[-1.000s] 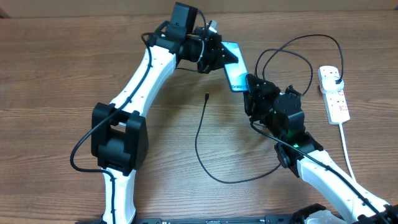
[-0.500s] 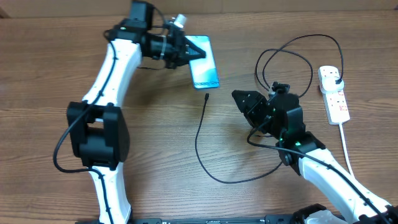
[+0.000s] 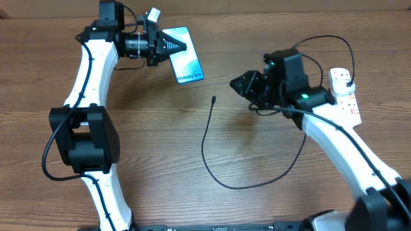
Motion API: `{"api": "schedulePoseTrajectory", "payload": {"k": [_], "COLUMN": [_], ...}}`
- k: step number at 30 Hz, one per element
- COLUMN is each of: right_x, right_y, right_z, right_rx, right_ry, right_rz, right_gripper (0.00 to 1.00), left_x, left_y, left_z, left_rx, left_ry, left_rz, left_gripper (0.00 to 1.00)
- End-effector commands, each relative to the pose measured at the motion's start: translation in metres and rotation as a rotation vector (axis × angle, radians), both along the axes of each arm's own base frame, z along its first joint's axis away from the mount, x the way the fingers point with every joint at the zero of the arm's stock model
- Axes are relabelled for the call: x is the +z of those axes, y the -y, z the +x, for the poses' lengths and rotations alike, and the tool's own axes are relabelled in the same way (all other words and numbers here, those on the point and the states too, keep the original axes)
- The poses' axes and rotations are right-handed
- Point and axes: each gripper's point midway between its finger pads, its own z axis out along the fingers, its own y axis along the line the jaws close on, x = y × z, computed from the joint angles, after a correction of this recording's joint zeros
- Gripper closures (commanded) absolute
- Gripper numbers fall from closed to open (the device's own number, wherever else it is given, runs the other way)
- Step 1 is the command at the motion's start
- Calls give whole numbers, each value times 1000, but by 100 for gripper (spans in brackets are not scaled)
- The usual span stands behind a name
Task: Plug charger to phone and switch on socket
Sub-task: 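Release the right gripper and hold the phone up with the left gripper, then grasp the black USB-C cable plug with the right gripper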
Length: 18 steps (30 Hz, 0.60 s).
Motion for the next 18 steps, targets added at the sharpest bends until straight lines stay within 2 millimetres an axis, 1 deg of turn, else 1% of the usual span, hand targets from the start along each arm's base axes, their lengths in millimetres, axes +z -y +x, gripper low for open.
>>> {"api": "schedulePoseTrajectory", "payload": {"k": [1,4,5,7,9,10,12,16,17,18], "right_x": [-18,-40,-50,-63,-77,-89,-102,-114,-119,-122], "right_y": [-22,-37,-44,-52,-58,-58,-61,-70,-72,-72], "right_z": [10,12,14,16,18,21,26,28,28,27], "right_rx": [85,121,133,148,153,142,133,147,147,143], "right_ry": [-19,-53,-61,-64,-67,-69,-61,-52,-56,-62], "right_rz": [-37,-23,-27,-30,-44,-74,-101,-104,-107,-113], "right_gripper": [55,56,56,55,55,55,57,63,67,67], "left_x": [20,20,20,20,19,18,17,16,16,16], "left_y": [-19,-37,-44,-54,-62,-67,-69,-67,-65,-63], "left_z": [3,7,9,11,11,11,11,11,11,10], "left_rx": [12,51,66,89,107,118,124,122,117,113], "left_ry": [51,44,39,26,13,-2,-5,-6,-6,-6], "left_rz": [-52,-53,-53,-54,-55,-55,-50,-47,-46,-46], "left_gripper": [96,96,96,96,96,96,96,96,96,96]}}
